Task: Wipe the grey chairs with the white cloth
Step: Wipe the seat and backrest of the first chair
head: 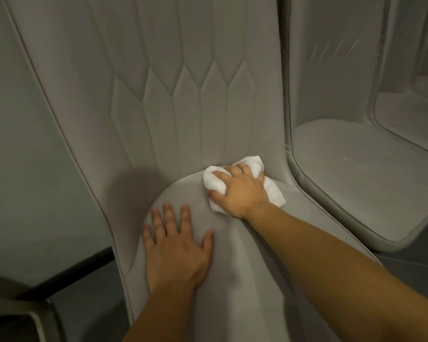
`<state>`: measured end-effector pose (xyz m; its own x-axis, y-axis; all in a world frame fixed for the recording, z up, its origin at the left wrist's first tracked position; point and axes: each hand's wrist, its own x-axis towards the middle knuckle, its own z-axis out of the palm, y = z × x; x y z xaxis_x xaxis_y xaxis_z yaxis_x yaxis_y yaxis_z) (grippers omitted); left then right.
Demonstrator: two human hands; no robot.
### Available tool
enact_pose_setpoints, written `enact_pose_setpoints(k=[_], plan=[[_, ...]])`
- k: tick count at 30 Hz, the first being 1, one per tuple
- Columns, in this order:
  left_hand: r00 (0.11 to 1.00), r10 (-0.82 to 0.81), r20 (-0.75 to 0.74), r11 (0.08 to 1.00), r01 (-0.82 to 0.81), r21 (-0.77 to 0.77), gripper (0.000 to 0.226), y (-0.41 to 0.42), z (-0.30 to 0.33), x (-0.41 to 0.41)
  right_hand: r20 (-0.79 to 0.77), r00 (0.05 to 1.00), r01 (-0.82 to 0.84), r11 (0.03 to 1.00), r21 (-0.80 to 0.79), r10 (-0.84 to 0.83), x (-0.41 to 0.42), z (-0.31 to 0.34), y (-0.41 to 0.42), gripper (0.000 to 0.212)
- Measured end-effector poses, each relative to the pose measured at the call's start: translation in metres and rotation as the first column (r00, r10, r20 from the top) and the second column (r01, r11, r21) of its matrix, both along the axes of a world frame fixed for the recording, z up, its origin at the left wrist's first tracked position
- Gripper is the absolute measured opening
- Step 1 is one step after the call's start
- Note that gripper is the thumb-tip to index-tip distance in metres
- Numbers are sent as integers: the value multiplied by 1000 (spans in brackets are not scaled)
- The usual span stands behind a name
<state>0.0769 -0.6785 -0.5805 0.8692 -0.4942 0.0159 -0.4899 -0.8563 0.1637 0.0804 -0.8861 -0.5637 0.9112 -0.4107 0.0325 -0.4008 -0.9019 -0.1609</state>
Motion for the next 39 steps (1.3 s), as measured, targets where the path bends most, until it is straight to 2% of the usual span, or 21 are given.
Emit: enact_pose_setpoints(k=[3, 5, 9, 12, 15, 21, 23, 25, 28, 31, 35, 39], plan=[[1000, 13, -2, 1000, -13, 14, 83, -1, 1, -1, 55, 998, 37, 999, 14, -38, -20, -3, 9, 60], [1000, 5, -16, 1000, -5, 20, 83, 0, 3, -3, 79, 994, 70, 998, 8, -70, -38, -6, 18, 69], [1000, 14, -9, 998, -14, 61, 84, 0, 3, -3, 32, 997, 71, 997, 15, -71, -53, 0, 26, 79], [998, 22, -51, 998, -19, 55, 83, -1, 4, 0, 15, 990, 143, 990, 18, -144, -33, 6, 19, 70], [1000, 29, -13, 999, -28, 39, 82, -4, -3, 3, 87, 971, 222, 975, 18, -223, 3, 3, 23, 58], [1000, 20, -5, 999, -20, 50, 82, -1, -6, 4, 198, 969, -158, 987, 39, 148, 42, -5, 29, 66], [1000, 8, -17, 999, -8, 44, 83, -1, -4, 3, 157, 932, -337, 941, 39, 328, 39, -1, 20, 71], [1000, 3, -23, 999, -2, 45, 85, -1, -4, 3, 90, 903, -426, 904, 46, 421, 39, 5, 25, 72], [999, 14, -30, 998, -12, 56, 85, -2, -3, 3, 46, 912, -408, 912, 32, 407, 49, 7, 32, 69], [1000, 12, -19, 997, -10, 74, 84, -4, -4, 4, 37, 923, -381, 923, -54, 383, 47, 4, 28, 64], [1000, 24, -10, 994, -22, 104, 81, -2, -2, 2, -49, 966, -257, 956, -143, 252, 44, 16, 14, 65], [999, 24, -35, 994, -20, 107, 82, -3, -1, 2, -154, 982, -137, 977, -163, 112, 37, 26, -3, 68]])
